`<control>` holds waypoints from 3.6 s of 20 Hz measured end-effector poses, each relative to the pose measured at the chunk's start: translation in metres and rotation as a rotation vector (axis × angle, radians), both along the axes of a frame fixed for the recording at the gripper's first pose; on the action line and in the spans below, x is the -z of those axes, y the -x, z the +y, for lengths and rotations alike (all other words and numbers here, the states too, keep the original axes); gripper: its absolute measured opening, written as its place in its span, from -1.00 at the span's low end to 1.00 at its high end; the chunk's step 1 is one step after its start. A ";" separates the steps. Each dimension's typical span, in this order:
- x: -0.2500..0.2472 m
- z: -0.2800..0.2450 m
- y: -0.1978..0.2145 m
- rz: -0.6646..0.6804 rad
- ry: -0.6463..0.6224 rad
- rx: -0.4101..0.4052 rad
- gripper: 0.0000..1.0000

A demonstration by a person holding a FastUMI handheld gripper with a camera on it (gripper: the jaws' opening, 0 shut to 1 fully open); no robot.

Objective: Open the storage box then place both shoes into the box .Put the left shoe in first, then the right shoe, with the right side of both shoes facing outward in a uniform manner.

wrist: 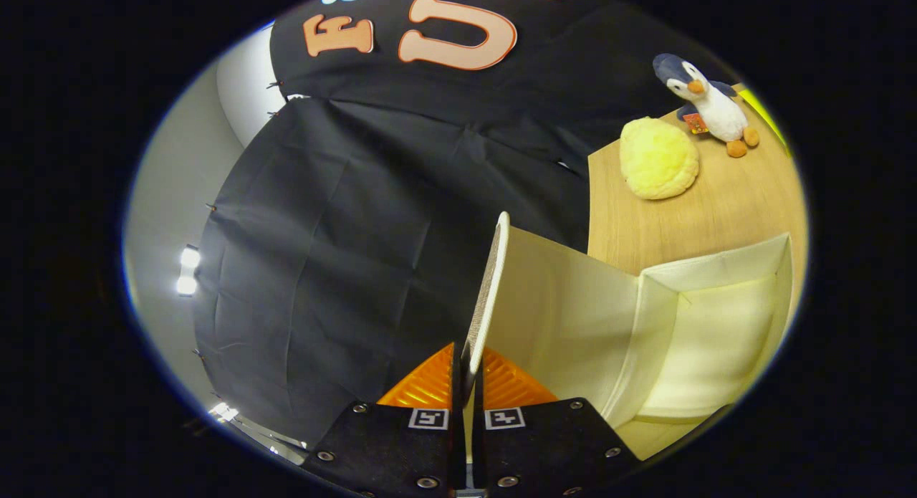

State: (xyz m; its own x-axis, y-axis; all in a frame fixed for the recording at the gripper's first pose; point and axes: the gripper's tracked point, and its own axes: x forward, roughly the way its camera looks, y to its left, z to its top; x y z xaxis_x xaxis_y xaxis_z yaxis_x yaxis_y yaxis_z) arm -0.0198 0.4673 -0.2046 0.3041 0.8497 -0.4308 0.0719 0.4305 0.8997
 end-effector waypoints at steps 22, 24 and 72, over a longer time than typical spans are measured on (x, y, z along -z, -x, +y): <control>0.052 -0.112 0.027 -0.211 0.408 -0.036 0.77; 0.062 -0.152 0.030 -0.251 0.501 -0.025 0.81; 0.267 -0.427 0.172 -0.018 0.985 -0.203 -0.08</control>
